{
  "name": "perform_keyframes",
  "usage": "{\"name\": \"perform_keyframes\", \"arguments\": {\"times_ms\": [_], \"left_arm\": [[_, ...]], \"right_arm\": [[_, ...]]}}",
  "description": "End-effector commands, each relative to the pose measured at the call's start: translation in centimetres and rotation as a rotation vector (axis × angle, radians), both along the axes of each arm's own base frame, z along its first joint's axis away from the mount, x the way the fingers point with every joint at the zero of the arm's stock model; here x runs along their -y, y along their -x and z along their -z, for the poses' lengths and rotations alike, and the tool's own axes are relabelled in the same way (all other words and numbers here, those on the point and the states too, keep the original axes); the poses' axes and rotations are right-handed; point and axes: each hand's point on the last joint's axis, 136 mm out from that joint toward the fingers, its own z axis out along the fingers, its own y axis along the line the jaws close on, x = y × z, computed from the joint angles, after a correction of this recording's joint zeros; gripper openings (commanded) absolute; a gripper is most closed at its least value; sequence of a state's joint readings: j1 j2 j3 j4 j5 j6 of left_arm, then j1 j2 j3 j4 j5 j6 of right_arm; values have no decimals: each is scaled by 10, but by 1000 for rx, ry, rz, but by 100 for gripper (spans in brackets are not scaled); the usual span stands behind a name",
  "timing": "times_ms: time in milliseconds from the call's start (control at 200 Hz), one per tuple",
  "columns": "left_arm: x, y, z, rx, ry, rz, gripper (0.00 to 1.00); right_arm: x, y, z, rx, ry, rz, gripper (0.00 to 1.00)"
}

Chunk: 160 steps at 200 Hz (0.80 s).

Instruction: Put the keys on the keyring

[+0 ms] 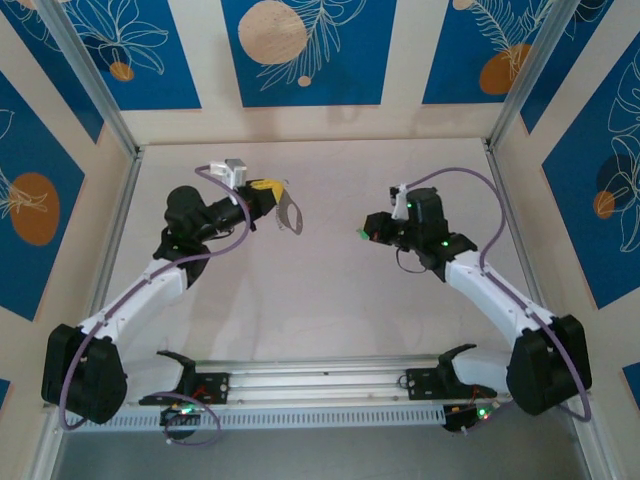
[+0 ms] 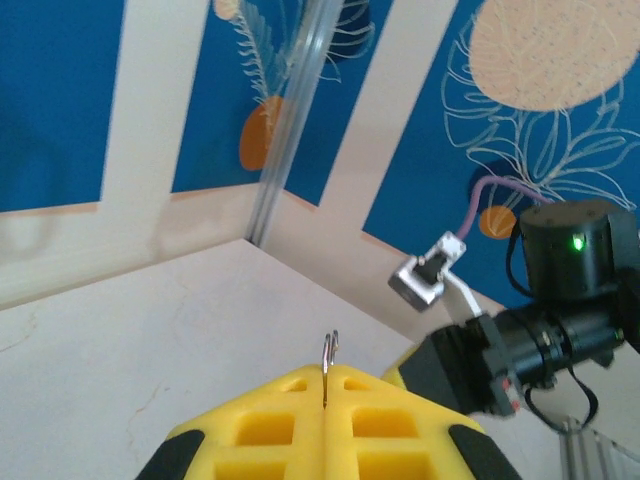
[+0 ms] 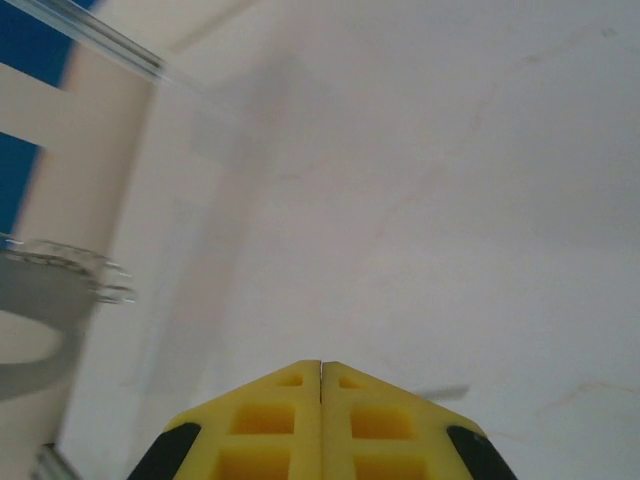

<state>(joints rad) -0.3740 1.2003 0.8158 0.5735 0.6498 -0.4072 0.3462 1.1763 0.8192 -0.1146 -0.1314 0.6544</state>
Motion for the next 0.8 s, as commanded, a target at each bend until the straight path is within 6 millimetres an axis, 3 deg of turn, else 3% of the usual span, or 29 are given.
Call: {"name": "perform_keyframes", "arguments": {"times_ms": [0, 300, 600, 795], "left_arm": [[18, 17, -25, 91, -9, 94, 0], [60, 38, -25, 139, -88, 248, 0], [81, 42, -17, 182, -164, 290, 0], [88, 44, -14, 235, -187, 289, 0]], "right_arm": [[-11, 15, -43, 95, -163, -139, 0], [-11, 43, -98, 273, -268, -282, 0], [-12, 65, -125, 372, -268, -355, 0], [-12, 69, -138, 414, -256, -368, 0]]}}
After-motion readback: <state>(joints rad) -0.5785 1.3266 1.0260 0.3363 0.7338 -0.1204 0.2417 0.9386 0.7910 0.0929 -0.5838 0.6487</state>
